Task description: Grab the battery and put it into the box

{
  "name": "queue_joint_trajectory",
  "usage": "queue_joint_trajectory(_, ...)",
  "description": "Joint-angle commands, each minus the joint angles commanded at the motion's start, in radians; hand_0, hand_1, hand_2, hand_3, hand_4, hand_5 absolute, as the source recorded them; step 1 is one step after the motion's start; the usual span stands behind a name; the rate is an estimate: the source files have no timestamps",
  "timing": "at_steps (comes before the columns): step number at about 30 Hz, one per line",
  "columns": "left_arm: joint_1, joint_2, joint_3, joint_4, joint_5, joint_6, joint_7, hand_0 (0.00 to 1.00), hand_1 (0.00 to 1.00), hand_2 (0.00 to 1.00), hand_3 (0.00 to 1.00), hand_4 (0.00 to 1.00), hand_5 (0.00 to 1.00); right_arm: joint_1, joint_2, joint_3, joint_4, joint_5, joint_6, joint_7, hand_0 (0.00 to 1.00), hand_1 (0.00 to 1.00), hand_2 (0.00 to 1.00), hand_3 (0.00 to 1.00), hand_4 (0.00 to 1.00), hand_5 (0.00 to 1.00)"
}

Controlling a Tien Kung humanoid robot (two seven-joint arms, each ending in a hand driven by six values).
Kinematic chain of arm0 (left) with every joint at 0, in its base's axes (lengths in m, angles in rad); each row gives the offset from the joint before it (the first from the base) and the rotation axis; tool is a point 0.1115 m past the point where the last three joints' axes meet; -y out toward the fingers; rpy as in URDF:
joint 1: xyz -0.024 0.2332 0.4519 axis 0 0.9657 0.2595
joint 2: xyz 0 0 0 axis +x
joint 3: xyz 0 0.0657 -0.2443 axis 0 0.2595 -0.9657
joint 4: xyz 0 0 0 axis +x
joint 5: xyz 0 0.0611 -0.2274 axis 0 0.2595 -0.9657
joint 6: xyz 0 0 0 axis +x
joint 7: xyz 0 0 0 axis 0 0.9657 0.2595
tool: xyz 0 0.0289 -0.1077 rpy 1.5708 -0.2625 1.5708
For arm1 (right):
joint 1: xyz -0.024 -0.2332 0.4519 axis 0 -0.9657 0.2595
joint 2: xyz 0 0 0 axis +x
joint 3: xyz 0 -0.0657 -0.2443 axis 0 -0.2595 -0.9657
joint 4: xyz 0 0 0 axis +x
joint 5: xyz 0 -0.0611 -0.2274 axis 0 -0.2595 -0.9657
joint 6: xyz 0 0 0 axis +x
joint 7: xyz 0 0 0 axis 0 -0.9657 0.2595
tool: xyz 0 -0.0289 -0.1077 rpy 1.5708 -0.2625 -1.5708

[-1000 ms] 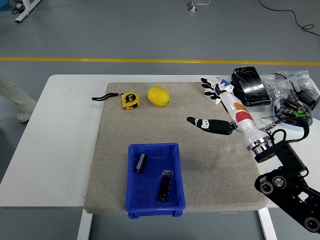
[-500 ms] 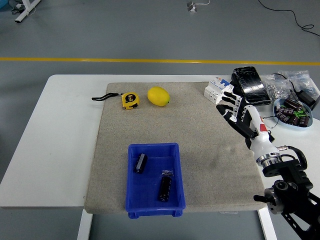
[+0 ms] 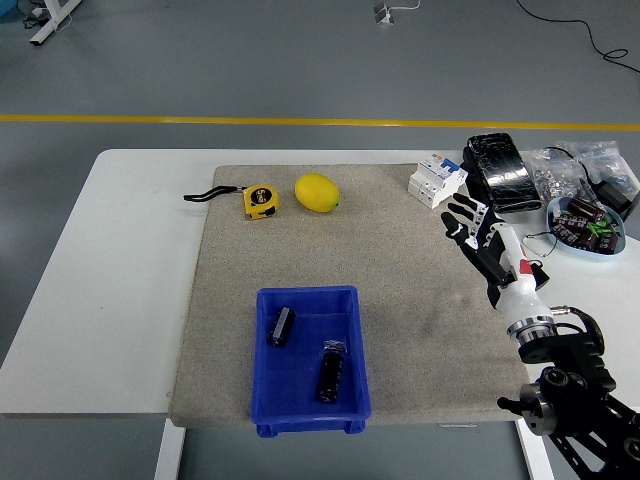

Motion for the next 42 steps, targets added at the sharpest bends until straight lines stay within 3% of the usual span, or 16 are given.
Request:
queue_joint_trajectory(6, -0.008, -0.007, -0.006, 0.001, 0.003, 0.012, 0.004, 0.730, 0.710, 0.760, 0.663, 0.668, 0.718, 0.009, 0.001, 0.001, -0.001, 0.000, -0.001, 0.001, 0.737, 0.757, 0.804, 0.825, 0.998, 0.657)
queue_joint_trajectory(11, -0.020, -0.012, -0.053, 0.002, 0.078, 0.002, 0.018, 0.730, 0.707, 0.758, 0.662, 0.668, 0.718, 0.006, -0.004, 0.010, 0.009, -0.015, 0.001, -0.002, 0.737, 0.758, 0.806, 0.821, 0.998, 0.663)
queue_joint_trajectory(23, -0.024, -0.013, -0.098, 0.000, 0.147, -0.009, 0.031, 0.727, 0.707, 0.756, 0.660, 0.666, 0.721, -0.008, -0.002, 0.020, 0.016, -0.039, 0.003, -0.011, 0.731, 0.759, 0.806, 0.819, 0.998, 0.679)
queue_joint_trajectory(42, -0.032, 0.002, -0.084, -0.011, 0.183, -0.025, 0.024, 0.726, 0.707, 0.754, 0.657, 0.657, 0.729, -0.018, -0.013, 0.043, 0.024, -0.070, 0.007, -0.030, 0.727, 0.752, 0.805, 0.819, 0.998, 0.688)
